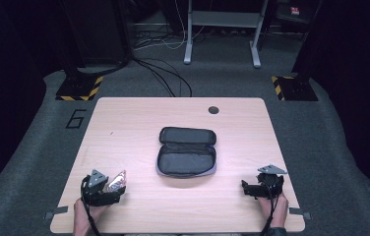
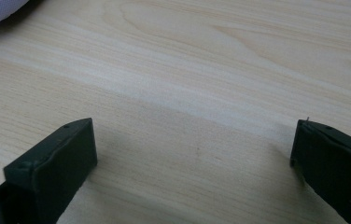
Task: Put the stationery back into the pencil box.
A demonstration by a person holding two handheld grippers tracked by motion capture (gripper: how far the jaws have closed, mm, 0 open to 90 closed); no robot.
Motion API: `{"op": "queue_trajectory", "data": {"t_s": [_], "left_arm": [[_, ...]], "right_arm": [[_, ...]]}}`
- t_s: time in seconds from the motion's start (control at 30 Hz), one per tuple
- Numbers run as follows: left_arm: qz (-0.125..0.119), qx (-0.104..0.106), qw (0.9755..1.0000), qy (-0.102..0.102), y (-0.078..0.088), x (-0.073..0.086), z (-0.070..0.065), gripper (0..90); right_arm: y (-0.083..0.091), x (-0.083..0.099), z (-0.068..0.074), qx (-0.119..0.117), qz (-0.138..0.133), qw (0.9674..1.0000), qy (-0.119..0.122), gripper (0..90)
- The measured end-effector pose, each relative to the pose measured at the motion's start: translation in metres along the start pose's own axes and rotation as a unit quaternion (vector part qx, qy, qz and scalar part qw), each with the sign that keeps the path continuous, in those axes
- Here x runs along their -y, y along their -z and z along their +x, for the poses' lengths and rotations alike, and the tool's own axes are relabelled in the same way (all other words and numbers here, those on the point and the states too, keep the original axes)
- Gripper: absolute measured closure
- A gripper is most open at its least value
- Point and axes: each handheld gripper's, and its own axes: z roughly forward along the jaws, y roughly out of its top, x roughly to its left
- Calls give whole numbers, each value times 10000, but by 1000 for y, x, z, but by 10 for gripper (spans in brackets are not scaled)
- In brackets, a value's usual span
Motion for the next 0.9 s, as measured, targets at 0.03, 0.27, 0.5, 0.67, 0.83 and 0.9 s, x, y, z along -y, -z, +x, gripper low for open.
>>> {"op": "queue_trajectory", "data": {"t_s": [0.03, 0.27, 0.5, 0.67, 0.83, 0.9], "left_arm": [[-23, -35, 10000, -23, -1, 0, -1, 220], [-20, -108, 9998, -167, -3, 3, -5, 339], [-69, -107, 9998, -119, -2, 4, -6, 395], [-153, -133, 9997, -102, -2, 5, -5, 397], [-331, -88, 9994, -43, 0, 2, -6, 397], [-324, -66, 9994, -69, 2, -1, -6, 397]], "right_arm": [[0, 0, 0, 9, 2, 10000, -20, 0], [0, 0, 0, 5, 9, 10000, -16, 0], [0, 0, 0, 7, -8, 10000, -12, 0], [0, 0, 0, -12, 7, 10000, -14, 2], [0, 0, 0, -9, 4, 10000, -17, 1], [0, 0, 0, -11, 2, 10000, -15, 2]]}}
